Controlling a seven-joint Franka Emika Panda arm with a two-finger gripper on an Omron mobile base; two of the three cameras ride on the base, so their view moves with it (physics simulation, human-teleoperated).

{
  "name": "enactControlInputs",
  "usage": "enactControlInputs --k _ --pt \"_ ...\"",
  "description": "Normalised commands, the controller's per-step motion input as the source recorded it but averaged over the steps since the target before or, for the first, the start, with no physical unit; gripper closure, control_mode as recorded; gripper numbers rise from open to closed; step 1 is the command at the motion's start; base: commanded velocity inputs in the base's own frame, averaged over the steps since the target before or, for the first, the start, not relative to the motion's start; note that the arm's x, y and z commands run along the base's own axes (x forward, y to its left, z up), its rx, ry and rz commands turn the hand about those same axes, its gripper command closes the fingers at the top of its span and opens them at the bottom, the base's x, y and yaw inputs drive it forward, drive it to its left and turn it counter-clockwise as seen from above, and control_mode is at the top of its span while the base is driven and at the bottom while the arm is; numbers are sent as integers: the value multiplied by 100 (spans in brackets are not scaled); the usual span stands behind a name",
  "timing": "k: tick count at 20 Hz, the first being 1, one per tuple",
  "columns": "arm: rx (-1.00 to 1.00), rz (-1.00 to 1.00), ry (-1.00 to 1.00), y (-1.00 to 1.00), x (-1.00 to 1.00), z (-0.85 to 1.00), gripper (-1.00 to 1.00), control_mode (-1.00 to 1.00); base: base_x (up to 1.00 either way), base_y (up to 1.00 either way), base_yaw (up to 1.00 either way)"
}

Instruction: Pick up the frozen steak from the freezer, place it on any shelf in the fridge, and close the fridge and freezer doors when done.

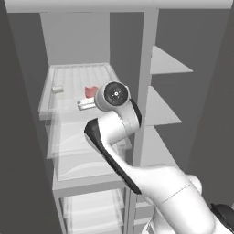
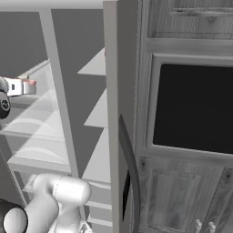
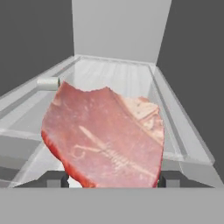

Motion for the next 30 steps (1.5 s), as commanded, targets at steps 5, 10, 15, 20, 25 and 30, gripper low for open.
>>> enactControlInputs --k 5,10,15,20,25,30 --pt "0 -4 3 0 99 -4 100 -100 0 0 0" --pt "-3 -5 0 0 100 -32 -100 -100 0 0 0" --pt "-2 -1 0 0 60 -11 -100 -100 0 0 0" --pt "0 -5 0 0 -9 7 -100 -100 0 0 0" --pt "4 -7 5 0 -86 37 -100 -100 0 0 0" --pt "3 0 15 0 -100 44 -100 -100 0 0 0"
